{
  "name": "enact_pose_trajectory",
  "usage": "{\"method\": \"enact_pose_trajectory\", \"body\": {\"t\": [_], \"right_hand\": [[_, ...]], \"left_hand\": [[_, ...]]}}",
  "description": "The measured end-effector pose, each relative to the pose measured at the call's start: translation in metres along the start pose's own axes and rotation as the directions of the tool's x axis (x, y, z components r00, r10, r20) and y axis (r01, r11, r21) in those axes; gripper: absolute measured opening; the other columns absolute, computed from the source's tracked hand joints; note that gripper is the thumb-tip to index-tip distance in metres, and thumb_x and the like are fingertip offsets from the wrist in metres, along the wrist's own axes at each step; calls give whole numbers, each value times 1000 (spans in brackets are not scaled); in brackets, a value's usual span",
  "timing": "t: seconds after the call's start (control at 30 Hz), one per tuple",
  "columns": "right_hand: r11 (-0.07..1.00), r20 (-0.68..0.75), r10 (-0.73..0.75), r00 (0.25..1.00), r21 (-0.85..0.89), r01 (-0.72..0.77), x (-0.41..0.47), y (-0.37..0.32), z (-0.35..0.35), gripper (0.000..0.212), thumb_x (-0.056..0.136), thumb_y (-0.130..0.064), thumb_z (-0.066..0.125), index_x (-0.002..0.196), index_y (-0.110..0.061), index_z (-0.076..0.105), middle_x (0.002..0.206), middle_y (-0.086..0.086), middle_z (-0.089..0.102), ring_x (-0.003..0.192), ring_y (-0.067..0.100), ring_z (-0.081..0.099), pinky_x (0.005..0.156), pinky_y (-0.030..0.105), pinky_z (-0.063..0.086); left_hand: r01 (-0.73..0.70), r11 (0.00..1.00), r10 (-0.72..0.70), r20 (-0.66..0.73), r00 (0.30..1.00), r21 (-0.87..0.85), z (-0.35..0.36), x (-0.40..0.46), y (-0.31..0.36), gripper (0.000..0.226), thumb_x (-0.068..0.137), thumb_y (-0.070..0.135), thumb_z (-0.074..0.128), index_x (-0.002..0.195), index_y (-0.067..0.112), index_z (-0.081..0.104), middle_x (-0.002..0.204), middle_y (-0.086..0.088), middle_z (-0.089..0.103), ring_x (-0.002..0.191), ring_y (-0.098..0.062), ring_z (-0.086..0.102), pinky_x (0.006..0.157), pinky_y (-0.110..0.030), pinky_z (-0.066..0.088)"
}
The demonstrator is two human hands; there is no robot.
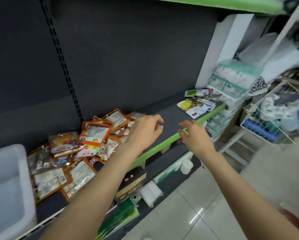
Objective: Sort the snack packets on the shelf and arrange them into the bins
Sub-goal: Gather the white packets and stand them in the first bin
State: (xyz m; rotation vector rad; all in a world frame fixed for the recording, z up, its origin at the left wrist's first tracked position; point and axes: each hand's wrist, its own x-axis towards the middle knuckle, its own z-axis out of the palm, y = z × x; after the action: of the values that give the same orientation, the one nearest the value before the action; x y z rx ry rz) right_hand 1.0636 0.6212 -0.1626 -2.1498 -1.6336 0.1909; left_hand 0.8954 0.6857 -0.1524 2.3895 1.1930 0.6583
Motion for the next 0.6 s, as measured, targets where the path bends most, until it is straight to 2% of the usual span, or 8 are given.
{"method": "enact_pose_trajectory", "body": {"t": [0.07, 0.13, 0.37, 0.5, 0.6], "right_hand": [[1000, 14, 21, 1000, -4, -21, 34, 23, -8, 33, 96, -23, 48, 127, -15, 54, 111, 10, 62, 110, 26, 52, 87, 42, 47], [999, 12, 42, 999, -3, -42, 64, 43, -15, 33, 96, -22, 48, 127, -15, 55, 118, 9, 58, 108, 28, 55, 88, 41, 47], [998, -20, 57, 998, -2, -57, 147, 124, -32, 31, 95, -22, 49, 124, -14, 57, 116, 9, 56, 102, 28, 58, 84, 41, 49], [997, 6, 72, 997, -16, -72, 195, 186, -40, 31, 95, -21, 49, 124, -12, 57, 118, 11, 57, 103, 28, 57, 84, 37, 47], [998, 40, 64, 997, -19, -63, 236, 234, -44, 30, 96, -21, 50, 123, -10, 57, 117, 12, 56, 101, 29, 58, 84, 37, 47]], "left_hand": [[-19, 1000, 19, 15, 1000, 4, 17, 40, 10, 20, 93, 25, 52, 110, 21, 61, 98, 4, 64, 93, -18, 60, 77, -37, 51], [-41, 999, 40, 43, 998, 17, 32, 77, 19, 21, 94, 24, 51, 113, 20, 60, 101, 2, 64, 95, -20, 60, 77, -37, 51], [-40, 998, 35, 106, 994, 44, 83, 185, 53, 22, 94, 25, 51, 114, 21, 59, 107, 4, 64, 99, -20, 59, 80, -34, 48], [-15, 999, 11, 124, 992, 34, 118, 244, 75, 22, 93, 24, 49, 113, 21, 59, 106, 2, 64, 95, -21, 59, 76, -34, 48], [57, 998, -60, 130, 990, 28, 152, 286, 84, 21, 94, 24, 49, 112, 23, 59, 103, 4, 63, 90, -18, 59, 72, -31, 47]]}}
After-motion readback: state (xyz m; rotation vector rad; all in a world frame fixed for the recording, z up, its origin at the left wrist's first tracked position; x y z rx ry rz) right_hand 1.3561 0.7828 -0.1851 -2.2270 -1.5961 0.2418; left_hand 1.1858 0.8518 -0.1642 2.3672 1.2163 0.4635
